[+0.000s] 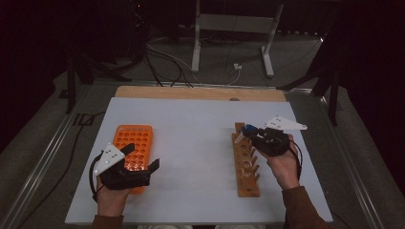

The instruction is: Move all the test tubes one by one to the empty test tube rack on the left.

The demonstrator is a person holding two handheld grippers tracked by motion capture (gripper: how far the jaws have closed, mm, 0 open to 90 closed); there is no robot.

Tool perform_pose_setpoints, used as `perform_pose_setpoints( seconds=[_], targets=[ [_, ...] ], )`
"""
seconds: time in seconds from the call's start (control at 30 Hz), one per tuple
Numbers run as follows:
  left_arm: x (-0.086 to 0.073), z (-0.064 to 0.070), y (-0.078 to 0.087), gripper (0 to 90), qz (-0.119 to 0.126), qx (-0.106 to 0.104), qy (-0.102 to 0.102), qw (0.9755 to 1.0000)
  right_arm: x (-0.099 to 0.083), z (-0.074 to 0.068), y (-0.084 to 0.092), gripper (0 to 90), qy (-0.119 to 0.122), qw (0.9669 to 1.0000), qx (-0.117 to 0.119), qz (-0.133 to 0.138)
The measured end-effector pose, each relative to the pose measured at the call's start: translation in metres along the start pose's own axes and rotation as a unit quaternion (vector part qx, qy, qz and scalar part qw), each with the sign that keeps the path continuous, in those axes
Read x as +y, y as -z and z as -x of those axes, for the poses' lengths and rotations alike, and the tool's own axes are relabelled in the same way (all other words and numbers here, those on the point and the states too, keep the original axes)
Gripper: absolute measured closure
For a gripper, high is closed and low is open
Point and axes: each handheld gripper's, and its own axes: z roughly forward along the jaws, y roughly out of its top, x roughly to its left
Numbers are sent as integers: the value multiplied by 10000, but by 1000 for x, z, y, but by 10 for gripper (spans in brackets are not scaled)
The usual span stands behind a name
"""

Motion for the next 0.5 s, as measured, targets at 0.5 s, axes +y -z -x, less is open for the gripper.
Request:
perform_pose_setpoints(
  seconds=[0.5],
  targets=[
    [5, 26, -22, 9, -157, -166, -186, 9996, 3, -25, -7, 765, 116, 9989, 440, -85]
  ],
)
